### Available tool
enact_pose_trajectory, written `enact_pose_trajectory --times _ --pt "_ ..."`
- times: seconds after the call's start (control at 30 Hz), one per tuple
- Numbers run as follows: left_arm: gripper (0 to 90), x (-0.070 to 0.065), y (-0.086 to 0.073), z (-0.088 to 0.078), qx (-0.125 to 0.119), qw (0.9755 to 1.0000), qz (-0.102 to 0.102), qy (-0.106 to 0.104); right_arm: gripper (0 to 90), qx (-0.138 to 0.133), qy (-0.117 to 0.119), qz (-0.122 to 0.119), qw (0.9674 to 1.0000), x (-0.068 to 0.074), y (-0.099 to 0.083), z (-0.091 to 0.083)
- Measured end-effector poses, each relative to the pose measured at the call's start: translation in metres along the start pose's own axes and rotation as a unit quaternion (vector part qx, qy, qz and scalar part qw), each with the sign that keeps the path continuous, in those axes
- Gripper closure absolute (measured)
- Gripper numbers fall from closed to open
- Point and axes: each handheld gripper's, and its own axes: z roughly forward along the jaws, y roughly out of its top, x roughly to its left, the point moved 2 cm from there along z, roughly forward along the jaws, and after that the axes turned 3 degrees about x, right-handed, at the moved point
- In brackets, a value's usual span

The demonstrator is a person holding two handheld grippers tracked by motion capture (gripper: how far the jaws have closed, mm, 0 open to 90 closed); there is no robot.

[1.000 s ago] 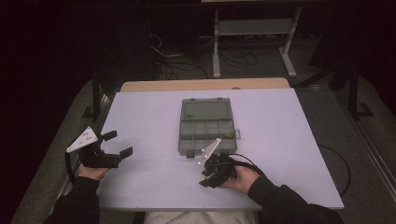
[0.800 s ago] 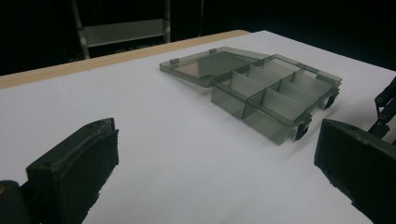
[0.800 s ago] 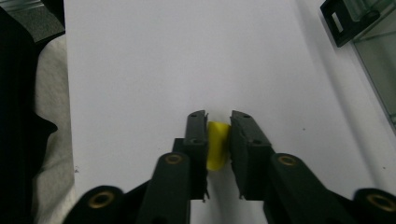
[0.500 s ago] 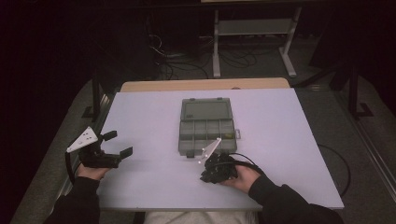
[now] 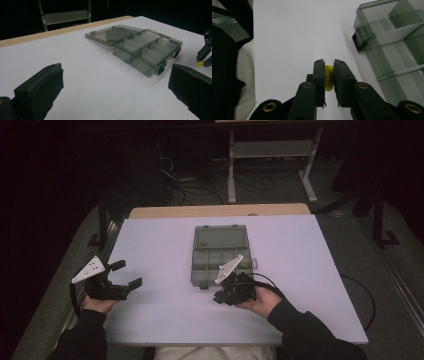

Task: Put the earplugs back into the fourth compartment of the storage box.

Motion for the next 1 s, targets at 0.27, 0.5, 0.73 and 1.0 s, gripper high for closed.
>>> enact_pose_trajectory --times 0.27,0.5,0.73,1.0 --pt "0.0 0.0 0.0 0.0 0.002 1.0 -0.001 -0.001 78.6 -0.015 -0.011 0.001 0.9998 -0.012 0.009 -0.015" --pt "0.0 0.0 0.0 0.0 0.002 1.0 0.0 -0.001 78.6 -0.028 -0.021 0.005 0.9994 -0.023 0.017 -0.032" --pt "0.0 0.001 0.0 0.0 0.001 1.0 -0.001 0.001 78.6 -0.033 -0.026 0.017 0.999 -0.038 0.022 -0.046" --pt "0.0 0.001 0.0 0.0 0.001 1.0 -0.001 0.0 78.6 -0.035 -0.044 0.027 0.998 -0.055 0.025 -0.061"
